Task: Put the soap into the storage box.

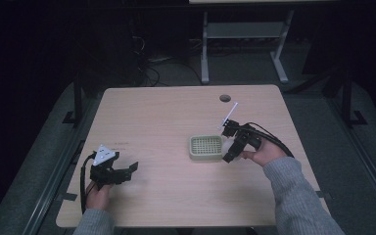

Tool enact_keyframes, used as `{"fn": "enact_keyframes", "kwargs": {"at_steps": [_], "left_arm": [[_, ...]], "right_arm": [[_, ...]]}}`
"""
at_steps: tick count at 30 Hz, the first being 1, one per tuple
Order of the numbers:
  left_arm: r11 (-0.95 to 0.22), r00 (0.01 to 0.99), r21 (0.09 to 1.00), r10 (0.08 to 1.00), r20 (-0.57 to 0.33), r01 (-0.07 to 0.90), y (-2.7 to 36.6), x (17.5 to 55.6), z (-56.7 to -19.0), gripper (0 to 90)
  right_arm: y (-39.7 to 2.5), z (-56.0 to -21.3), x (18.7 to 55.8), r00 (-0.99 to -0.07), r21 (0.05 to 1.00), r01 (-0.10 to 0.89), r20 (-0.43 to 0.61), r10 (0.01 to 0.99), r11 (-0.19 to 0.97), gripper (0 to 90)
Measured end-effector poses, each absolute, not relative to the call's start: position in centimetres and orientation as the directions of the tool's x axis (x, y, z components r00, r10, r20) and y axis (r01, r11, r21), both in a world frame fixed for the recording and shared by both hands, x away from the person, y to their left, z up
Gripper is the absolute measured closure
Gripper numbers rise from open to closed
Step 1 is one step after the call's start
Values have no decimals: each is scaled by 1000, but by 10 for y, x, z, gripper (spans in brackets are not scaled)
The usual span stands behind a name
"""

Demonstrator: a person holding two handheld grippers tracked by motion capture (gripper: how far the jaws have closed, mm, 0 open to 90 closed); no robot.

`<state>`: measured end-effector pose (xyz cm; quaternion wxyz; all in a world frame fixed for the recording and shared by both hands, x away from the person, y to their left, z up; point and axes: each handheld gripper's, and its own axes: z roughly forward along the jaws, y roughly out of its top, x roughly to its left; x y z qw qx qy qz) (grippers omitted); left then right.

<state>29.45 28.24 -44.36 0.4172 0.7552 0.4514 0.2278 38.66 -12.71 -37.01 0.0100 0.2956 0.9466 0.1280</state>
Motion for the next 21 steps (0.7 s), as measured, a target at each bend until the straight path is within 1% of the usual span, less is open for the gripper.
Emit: {"fn": "enact_keyframes", "kwargs": {"at_steps": [21], "left_arm": [[-240, 487, 836, 872, -37, 493, 283, 294, -443, 149]], "right_arm": [[-112, -363, 398, -839, 240, 538, 58, 541, 808, 234]]}}
